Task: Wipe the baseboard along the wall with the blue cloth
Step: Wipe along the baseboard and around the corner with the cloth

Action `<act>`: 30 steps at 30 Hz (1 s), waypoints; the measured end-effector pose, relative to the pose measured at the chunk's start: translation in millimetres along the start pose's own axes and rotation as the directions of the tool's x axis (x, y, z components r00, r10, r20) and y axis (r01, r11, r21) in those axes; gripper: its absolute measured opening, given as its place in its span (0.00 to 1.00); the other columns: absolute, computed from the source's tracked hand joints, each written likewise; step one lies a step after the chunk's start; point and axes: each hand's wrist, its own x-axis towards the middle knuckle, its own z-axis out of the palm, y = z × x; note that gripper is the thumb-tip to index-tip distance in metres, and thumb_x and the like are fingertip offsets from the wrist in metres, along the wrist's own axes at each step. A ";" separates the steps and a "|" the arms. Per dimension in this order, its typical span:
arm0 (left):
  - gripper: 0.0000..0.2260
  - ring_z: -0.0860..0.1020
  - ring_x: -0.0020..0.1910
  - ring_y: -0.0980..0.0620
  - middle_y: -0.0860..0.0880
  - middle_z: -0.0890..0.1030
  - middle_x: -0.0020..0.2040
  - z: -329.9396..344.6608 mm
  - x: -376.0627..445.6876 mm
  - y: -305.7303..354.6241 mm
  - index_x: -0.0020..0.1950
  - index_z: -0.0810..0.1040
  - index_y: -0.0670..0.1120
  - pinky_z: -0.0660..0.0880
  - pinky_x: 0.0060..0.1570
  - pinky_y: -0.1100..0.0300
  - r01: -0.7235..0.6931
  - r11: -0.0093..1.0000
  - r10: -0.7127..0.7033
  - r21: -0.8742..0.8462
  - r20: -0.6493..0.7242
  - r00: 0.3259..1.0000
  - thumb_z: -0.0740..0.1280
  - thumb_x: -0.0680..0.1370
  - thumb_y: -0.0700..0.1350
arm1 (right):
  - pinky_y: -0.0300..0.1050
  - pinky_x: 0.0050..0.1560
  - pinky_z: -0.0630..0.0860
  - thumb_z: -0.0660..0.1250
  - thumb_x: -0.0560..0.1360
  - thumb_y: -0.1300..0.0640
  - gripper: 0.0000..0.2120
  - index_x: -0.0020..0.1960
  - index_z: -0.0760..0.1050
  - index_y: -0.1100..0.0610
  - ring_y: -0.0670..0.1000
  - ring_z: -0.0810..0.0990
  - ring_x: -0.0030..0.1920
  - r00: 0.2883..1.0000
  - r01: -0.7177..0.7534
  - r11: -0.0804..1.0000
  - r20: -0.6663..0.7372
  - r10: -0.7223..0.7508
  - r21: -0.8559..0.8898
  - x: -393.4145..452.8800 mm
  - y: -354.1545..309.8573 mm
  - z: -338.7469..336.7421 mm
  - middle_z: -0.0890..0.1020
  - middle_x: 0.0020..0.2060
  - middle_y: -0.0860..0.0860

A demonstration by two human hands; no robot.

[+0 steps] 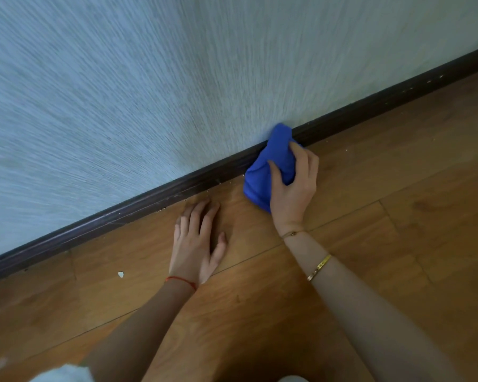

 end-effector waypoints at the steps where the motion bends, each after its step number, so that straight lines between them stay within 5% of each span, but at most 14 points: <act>1: 0.27 0.66 0.72 0.43 0.43 0.68 0.74 0.1 0.2 -0.5 0.76 0.68 0.44 0.67 0.69 0.42 0.000 1.000 0.000 0.002 0.002 1.000 0.57 0.80 0.56 | 0.44 0.61 0.75 0.71 0.76 0.60 0.17 0.64 0.75 0.61 0.52 0.76 0.58 1.000 -0.005 1.000 -0.026 0.006 0.005 5.4 1.3 -1.1 0.75 0.57 0.57; 6: 0.26 0.66 0.72 0.42 0.43 0.68 0.74 0.0 0.5 0.5 0.76 0.68 0.44 0.66 0.69 0.42 -0.003 1.000 0.004 0.006 -0.007 1.000 0.58 0.80 0.56 | 0.39 0.61 0.74 0.69 0.77 0.61 0.16 0.64 0.74 0.62 0.52 0.76 0.58 0.990 -0.056 0.998 -0.129 0.054 -0.010 14.9 -1.3 1.7 0.74 0.57 0.58; 11: 0.27 0.66 0.72 0.42 0.43 0.68 0.74 1.2 0.9 -0.8 0.75 0.68 0.44 0.67 0.68 0.42 -0.007 1.000 0.007 -0.002 -0.022 1.000 0.59 0.80 0.55 | 0.33 0.58 0.71 0.70 0.76 0.62 0.16 0.63 0.74 0.61 0.48 0.74 0.57 0.987 0.100 0.991 0.135 -0.088 -0.086 -23.9 -10.6 15.1 0.73 0.58 0.56; 14: 0.26 0.66 0.71 0.42 0.43 0.68 0.73 1.6 0.7 -0.6 0.75 0.69 0.44 0.67 0.68 0.43 -0.008 1.000 0.008 0.015 -0.025 1.000 0.59 0.80 0.55 | 0.43 0.58 0.75 0.70 0.74 0.65 0.14 0.60 0.75 0.62 0.51 0.75 0.56 0.982 0.102 0.994 0.164 -0.095 -0.036 -16.1 -5.7 9.7 0.74 0.56 0.57; 20: 0.26 0.68 0.70 0.40 0.43 0.69 0.73 2.2 1.1 -0.8 0.76 0.68 0.44 0.67 0.68 0.43 -0.006 0.998 0.007 0.063 -0.016 1.000 0.59 0.80 0.55 | 0.45 0.56 0.75 0.70 0.74 0.63 0.10 0.54 0.74 0.65 0.51 0.76 0.52 0.986 -0.112 0.992 -0.133 0.103 -0.062 31.6 16.8 -13.4 0.77 0.50 0.59; 26: 0.26 0.68 0.70 0.40 0.43 0.68 0.73 3.2 0.7 -1.2 0.75 0.69 0.44 0.65 0.70 0.42 -0.004 0.998 0.006 0.060 -0.035 0.999 0.60 0.79 0.54 | 0.35 0.54 0.73 0.71 0.74 0.64 0.08 0.51 0.75 0.63 0.47 0.75 0.51 0.991 0.066 0.997 0.117 -0.061 -0.043 -12.8 -0.2 4.1 0.76 0.48 0.55; 30: 0.26 0.68 0.70 0.40 0.43 0.68 0.73 2.7 0.2 -2.0 0.75 0.69 0.44 0.65 0.70 0.44 -0.012 0.998 0.014 0.062 -0.044 0.999 0.60 0.79 0.54 | 0.33 0.53 0.72 0.71 0.74 0.64 0.09 0.53 0.76 0.64 0.48 0.76 0.50 0.998 0.027 0.998 0.058 -0.024 -0.049 1.6 6.5 -4.6 0.77 0.49 0.56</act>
